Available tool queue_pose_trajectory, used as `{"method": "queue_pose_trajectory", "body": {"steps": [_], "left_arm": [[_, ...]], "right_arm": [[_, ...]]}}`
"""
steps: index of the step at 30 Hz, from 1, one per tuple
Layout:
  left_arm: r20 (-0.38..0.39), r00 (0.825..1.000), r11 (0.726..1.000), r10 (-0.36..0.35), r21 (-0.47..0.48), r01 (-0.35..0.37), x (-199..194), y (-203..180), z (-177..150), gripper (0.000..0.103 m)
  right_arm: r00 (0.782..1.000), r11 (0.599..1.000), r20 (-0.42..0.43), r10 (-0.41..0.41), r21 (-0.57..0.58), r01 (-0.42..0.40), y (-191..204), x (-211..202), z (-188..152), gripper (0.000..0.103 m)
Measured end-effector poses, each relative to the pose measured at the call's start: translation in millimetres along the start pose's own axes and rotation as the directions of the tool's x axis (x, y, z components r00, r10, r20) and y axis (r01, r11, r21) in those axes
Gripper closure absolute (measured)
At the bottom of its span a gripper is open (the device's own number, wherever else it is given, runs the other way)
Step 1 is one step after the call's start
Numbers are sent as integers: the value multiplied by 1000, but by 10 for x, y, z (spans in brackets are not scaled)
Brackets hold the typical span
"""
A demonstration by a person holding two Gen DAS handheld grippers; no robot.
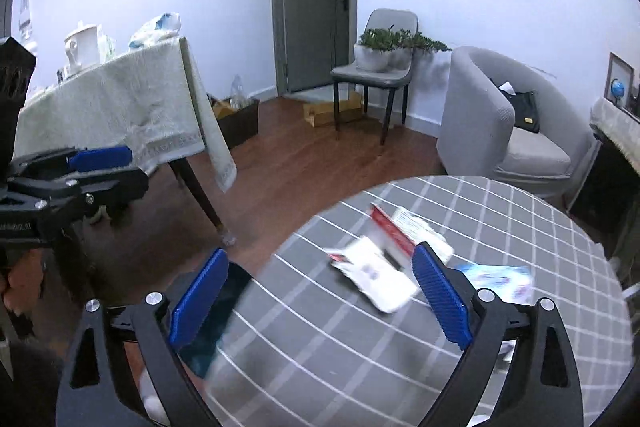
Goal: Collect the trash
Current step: 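Withdraw both open tools from the bin back over the table, then grasp the SanDisk card packaging with the left tool while the right tool grasps the blue-white tissue pack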
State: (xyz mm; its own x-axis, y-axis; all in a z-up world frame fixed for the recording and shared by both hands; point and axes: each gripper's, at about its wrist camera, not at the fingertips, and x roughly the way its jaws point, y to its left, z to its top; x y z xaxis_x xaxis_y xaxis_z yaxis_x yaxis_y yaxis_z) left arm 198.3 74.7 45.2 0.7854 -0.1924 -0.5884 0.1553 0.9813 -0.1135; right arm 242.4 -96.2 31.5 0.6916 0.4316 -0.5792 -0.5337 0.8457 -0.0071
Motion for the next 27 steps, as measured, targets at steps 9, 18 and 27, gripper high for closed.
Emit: {"method": "queue_pose_trajectory", "body": {"steps": [9, 18, 27], "left_arm": [[-11, 999, 996, -48, 75, 49, 286, -272, -18, 11], [-56, 994, 987, -92, 128, 99, 658, -498, -4, 9], [-72, 990, 982, -120, 135, 129, 968, -641, 97, 8]], "right_arm": [[1000, 1000, -2, -19, 11, 19, -585, -217, -6, 5], [996, 999, -83, 17, -44, -21, -832, -30, -37, 4], [979, 992, -200, 44, -109, -67, -985, 269, -126, 4]]}}
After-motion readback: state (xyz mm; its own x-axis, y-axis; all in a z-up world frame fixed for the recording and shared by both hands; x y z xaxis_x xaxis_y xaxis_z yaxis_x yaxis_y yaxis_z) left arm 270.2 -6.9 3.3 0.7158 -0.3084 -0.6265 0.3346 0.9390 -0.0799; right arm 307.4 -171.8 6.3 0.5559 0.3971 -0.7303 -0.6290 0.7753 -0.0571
